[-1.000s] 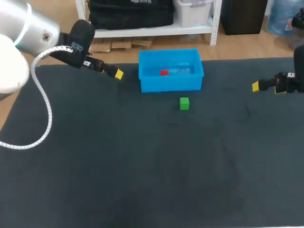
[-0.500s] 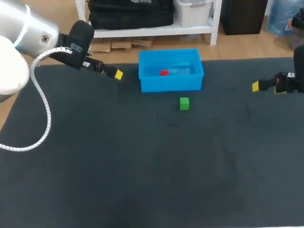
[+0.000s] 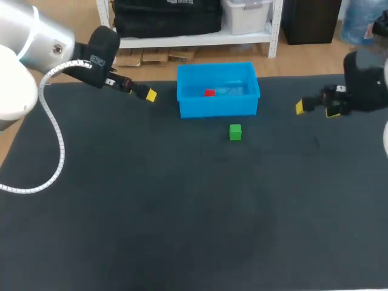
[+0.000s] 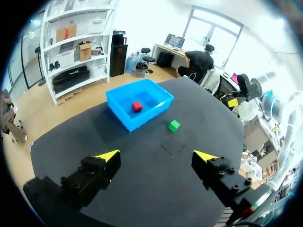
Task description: Use the left arm to pick the red cube and place it into the blue plastic box first, then use the right arm to grasp the green cube and put it into the same blue plastic box after the first action is fully finished.
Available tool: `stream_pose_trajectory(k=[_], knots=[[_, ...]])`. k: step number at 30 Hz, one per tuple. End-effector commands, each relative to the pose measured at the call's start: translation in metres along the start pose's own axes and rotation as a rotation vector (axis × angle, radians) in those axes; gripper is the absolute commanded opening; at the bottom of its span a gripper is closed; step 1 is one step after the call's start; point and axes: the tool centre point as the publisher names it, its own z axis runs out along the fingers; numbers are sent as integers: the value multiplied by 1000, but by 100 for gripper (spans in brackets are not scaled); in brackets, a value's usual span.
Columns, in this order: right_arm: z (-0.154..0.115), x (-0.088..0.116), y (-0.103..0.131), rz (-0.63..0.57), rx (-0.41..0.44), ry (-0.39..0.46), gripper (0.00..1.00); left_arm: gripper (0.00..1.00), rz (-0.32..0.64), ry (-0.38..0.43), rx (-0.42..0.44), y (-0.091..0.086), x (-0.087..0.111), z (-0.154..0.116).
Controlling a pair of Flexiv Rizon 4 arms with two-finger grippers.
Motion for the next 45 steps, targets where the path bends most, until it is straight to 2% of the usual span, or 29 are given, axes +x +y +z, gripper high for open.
stream_pose_trajectory(k=[1, 14, 27, 45], knots=[[4, -6, 12, 6, 75, 12, 100, 100, 1, -5, 2, 0, 1, 0], [22, -24, 38, -25, 142, 102, 100, 100, 1, -5, 2, 0, 1, 0], [44, -34, 46, -22, 209, 225, 100, 100, 1, -5, 2, 0, 1, 0], [78, -51, 71, -27, 245, 311, 100, 100, 1, -5, 2, 0, 1, 0]])
